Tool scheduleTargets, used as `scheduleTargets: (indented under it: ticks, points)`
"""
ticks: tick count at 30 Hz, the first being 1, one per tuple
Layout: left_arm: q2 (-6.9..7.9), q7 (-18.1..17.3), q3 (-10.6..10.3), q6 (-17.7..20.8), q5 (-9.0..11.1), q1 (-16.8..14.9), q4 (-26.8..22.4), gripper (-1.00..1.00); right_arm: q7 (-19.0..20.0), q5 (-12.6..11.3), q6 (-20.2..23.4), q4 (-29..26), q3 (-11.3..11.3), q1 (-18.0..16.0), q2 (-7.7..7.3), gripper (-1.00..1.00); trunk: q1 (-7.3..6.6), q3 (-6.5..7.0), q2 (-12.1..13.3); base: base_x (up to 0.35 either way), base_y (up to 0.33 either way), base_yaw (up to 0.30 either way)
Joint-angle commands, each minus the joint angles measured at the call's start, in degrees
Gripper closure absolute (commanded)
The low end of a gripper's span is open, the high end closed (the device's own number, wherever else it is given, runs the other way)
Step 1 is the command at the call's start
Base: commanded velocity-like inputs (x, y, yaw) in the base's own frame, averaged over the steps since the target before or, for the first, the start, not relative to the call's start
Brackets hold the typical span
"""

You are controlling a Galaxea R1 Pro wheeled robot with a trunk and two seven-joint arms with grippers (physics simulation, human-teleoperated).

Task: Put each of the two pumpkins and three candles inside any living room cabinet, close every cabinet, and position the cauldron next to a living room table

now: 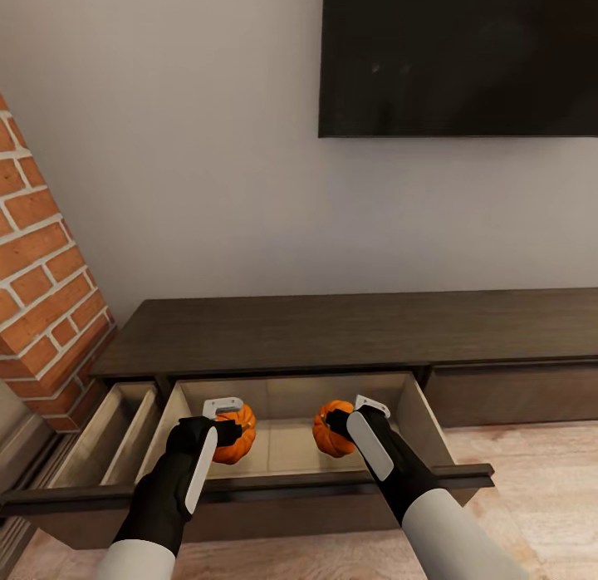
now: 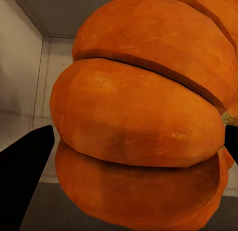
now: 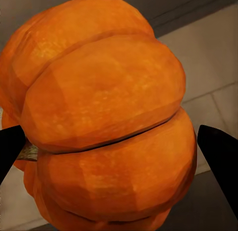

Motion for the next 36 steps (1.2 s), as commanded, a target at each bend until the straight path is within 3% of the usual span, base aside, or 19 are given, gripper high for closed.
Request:
scheduleTargets:
  ticks: [1, 16, 36]
  points:
    - [-0.05, 0.0, 0.1, 0.2, 0.1, 0.0, -0.1, 1.00, -0.5, -0.4, 0.1, -0.1, 0.2, 0.0, 0.00, 1.00, -0.01, -0.05, 0.0, 0.012, -0.010, 0.000]
    - [-0.05, 0.0, -0.1, 0.2, 0.1, 0.0, 0.0, 1.00, -0.5, -0.4, 0.0, -0.1, 0.2, 0.0, 0.06, 1.00, -0.01, -0.05, 0.0, 0.073, -0.065, 0.000]
    - [-0.05, 0.2, -0.1, 0.6, 0.1, 0.0, -0.1, 1.00, -0.2, 0.0, 0.0, -0.2, 0.2, 0.0, 0.39, 1.00, 0.50, -4.48, -0.3, 0.000, 0.000, 0.000]
